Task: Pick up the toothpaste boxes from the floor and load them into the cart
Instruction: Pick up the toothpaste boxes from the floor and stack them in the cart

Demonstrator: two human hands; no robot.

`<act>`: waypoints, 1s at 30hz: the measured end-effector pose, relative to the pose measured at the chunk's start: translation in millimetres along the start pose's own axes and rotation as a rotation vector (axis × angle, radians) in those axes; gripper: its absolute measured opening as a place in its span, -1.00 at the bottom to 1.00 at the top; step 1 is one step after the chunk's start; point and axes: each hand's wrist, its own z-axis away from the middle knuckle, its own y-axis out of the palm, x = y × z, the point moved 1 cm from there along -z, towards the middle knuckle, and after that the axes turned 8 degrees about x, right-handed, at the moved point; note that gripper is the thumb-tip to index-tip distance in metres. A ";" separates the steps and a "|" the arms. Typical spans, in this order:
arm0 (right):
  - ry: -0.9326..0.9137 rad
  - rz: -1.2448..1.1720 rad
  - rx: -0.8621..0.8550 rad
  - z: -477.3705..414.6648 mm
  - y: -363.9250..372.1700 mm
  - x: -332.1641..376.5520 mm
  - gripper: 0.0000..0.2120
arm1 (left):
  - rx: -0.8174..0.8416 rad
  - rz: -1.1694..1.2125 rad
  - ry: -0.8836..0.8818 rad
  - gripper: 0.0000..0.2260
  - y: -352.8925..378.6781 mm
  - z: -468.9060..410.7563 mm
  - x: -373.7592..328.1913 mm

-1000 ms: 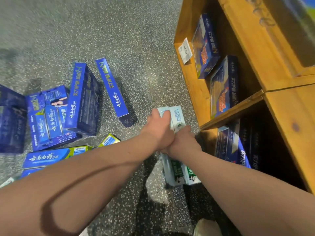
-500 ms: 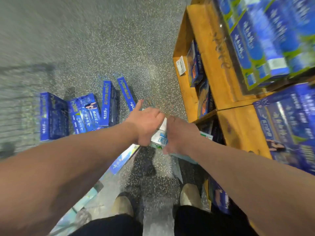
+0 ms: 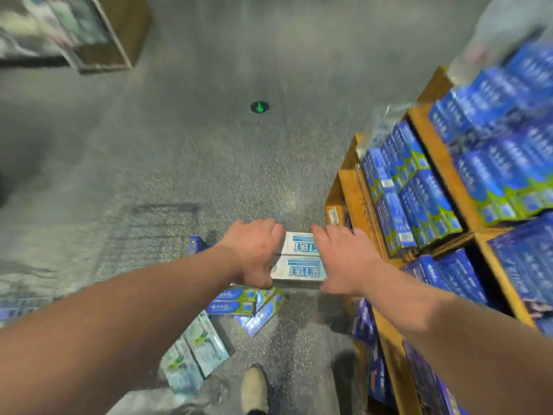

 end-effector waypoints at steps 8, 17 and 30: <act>-0.265 0.100 -0.204 70.7 -142.9 83.4 -0.32 | -0.073 0.075 -0.258 -0.31 -79.2 187.5 22.1; -0.544 0.181 -0.303 128.2 -247.0 255.9 -0.34 | -0.155 0.136 -0.547 -0.32 -90.7 406.5 64.2; -0.706 0.158 -0.295 111.2 -263.9 559.2 -0.26 | -0.119 0.115 -0.725 -0.23 17.3 638.9 220.0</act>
